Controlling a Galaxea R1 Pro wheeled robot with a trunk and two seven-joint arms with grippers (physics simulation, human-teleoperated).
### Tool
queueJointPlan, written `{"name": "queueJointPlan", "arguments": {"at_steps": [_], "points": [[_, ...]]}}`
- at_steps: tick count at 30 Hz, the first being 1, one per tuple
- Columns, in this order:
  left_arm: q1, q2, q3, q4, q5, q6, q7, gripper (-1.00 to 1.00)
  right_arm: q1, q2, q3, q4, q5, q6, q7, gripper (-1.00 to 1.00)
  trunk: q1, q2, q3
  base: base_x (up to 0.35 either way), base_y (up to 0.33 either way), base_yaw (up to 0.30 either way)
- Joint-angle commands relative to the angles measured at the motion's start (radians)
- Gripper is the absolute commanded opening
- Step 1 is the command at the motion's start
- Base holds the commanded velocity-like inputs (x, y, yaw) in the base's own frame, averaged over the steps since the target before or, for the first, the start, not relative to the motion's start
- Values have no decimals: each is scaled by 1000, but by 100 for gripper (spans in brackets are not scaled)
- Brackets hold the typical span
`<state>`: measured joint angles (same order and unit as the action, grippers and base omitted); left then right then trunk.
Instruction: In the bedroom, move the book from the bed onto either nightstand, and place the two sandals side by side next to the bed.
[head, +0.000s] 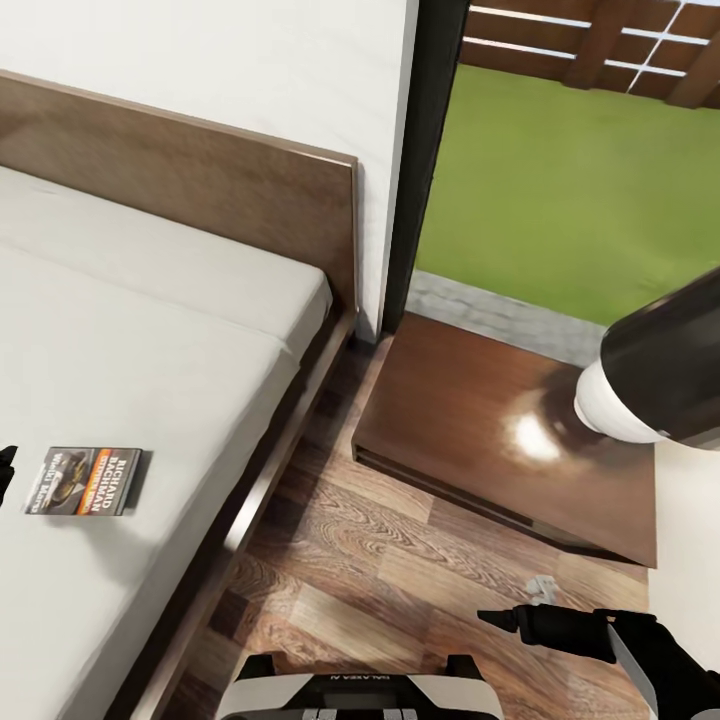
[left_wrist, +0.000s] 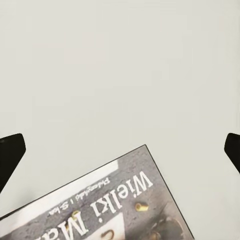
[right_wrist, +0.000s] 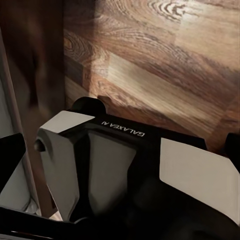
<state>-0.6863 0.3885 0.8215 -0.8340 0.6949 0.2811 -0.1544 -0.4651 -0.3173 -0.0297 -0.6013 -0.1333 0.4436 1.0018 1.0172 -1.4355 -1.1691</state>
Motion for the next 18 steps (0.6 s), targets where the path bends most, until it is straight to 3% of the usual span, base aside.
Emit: {"name": "queueJointPlan", "arguments": {"at_steps": [1, 10, 18], "points": [[-1, 0, 4, 0, 8, 9, -4, 100, 0, 0, -1, 0, -6, 8, 1, 100, 4, -8, -4, 0, 0, 0], [-1, 0, 5, 0, 8, 9, -4, 100, 0, 0, 0, 0, -6, 9, 1, 100, 38, -71, -32, 0, 0, 0], [-1, 0, 5, 0, 8, 9, -4, 100, 0, 0, 0, 0, -6, 8, 1, 100, 38, -71, -32, 0, 0, 0]]}}
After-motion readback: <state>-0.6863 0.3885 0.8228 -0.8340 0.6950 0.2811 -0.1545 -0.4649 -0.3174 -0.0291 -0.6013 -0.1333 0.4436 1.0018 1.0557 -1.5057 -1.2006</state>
